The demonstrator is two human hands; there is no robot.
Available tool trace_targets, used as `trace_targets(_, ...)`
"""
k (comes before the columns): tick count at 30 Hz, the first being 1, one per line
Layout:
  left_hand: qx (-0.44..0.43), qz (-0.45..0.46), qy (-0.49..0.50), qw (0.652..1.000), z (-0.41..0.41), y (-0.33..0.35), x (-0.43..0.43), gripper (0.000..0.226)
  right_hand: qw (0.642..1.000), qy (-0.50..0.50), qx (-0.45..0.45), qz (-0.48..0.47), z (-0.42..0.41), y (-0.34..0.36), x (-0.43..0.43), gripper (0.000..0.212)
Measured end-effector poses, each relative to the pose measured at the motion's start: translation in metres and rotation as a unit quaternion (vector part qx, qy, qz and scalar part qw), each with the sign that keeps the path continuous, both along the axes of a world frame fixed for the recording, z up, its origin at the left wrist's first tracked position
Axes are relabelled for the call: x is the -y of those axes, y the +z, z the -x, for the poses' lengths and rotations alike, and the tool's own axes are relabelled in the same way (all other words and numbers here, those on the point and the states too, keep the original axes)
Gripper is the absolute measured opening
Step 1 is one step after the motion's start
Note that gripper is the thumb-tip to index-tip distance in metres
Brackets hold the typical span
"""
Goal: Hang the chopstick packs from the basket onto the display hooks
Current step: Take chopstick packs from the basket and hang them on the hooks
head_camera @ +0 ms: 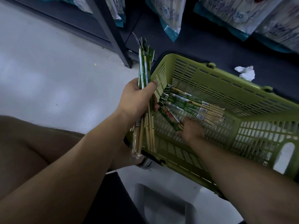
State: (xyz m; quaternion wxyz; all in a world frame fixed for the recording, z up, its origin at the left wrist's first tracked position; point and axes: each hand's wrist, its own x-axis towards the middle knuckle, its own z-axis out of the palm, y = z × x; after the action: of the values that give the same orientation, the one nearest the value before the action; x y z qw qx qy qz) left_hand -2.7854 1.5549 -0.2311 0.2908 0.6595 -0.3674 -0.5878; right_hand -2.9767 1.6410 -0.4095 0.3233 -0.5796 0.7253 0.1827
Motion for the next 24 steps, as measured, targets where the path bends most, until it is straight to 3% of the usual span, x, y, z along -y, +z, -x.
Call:
trace_targets(3,0.003,0.001,0.001,1.000,0.001,-0.001,0.001,0.019,1.000,0.021,0.003,0.008,0.000,-0.001,0.000,0.042)
trace_targets(8,-0.007,-0.006,0.007,1.000,0.003,0.000,0.002,0.018,0.997,0.049,0.032,-0.045,0.006,0.000,0.002,0.035)
trace_targets(12,-0.034,-0.042,0.008,0.999,0.006,0.006,0.001,0.017,0.979,-0.020,0.177,-0.095,0.021,0.021,0.009,0.020)
trace_targets(17,-0.071,-0.078,0.018,0.994,0.017,0.015,-0.003,0.016,0.952,-0.097,0.288,-0.028,0.040,0.095,0.030,0.015)
trace_targets(19,-0.071,-0.083,0.032,0.994,0.024,0.016,-0.005,0.025,0.935,-0.121,0.334,0.009,0.040,0.131,0.038,0.009)
trace_targets(22,-0.048,-0.063,0.020,0.997,0.037,0.028,-0.011,0.060,0.909,-0.130,0.392,0.050,0.034,0.187,0.043,0.006)
trace_targets(24,-0.088,-0.032,0.006,0.996,0.050,0.046,-0.015,0.076,0.912,-0.109,0.386,0.088,0.028,0.219,0.041,0.016)
